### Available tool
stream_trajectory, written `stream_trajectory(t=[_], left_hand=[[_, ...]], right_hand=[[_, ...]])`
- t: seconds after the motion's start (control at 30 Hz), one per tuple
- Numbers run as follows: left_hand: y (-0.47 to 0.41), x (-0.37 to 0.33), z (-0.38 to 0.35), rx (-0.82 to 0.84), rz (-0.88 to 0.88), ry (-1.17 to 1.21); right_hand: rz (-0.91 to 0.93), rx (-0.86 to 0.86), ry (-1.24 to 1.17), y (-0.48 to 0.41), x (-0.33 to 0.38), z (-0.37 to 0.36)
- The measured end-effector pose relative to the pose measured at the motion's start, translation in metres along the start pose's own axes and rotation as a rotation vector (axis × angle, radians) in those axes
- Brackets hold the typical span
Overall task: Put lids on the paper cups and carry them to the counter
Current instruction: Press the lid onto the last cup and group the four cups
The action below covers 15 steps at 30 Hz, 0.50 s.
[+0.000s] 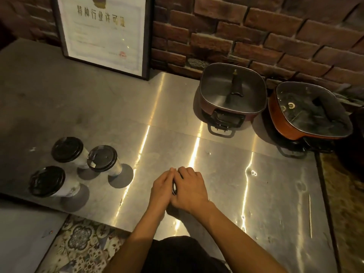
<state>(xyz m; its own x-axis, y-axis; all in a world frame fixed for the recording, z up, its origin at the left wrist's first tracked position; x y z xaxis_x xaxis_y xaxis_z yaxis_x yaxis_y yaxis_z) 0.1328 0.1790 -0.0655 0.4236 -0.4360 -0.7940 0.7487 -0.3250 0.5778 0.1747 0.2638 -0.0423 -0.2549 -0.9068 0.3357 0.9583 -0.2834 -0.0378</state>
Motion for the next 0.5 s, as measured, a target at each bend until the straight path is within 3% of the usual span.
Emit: stream_trajectory(t=[0.33, 0.43, 0.5], left_hand=[[0.001, -0.011, 0.003, 0.04, -0.026, -0.066], [0.0, -0.009, 0.015, 0.048, -0.023, -0.134], [0.0, -0.008, 0.03, 0.029, -0.046, -0.235]], right_hand=[[-0.068, 0.064, -0.055, -0.008, -0.002, 0.003], [-0.237, 0.059, -0.251, -0.008, -0.018, 0.009], [-0.413, -0.022, -0.513, 0.001, -0.036, 0.017]])
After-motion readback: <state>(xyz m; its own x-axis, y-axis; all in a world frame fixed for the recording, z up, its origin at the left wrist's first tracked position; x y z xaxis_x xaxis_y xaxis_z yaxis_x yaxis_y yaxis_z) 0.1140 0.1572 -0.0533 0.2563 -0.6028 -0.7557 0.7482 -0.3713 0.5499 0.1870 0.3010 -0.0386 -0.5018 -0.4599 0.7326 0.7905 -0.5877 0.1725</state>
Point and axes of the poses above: each hand's wrist, its own y-axis away from the middle knuckle, its own z-axis out of the back of the hand, x = y × z, the point moved 7 cm from there along -y, towards the middle knuckle, and after that the axes turned 8 degrees about -y, right-handed, at the moved point
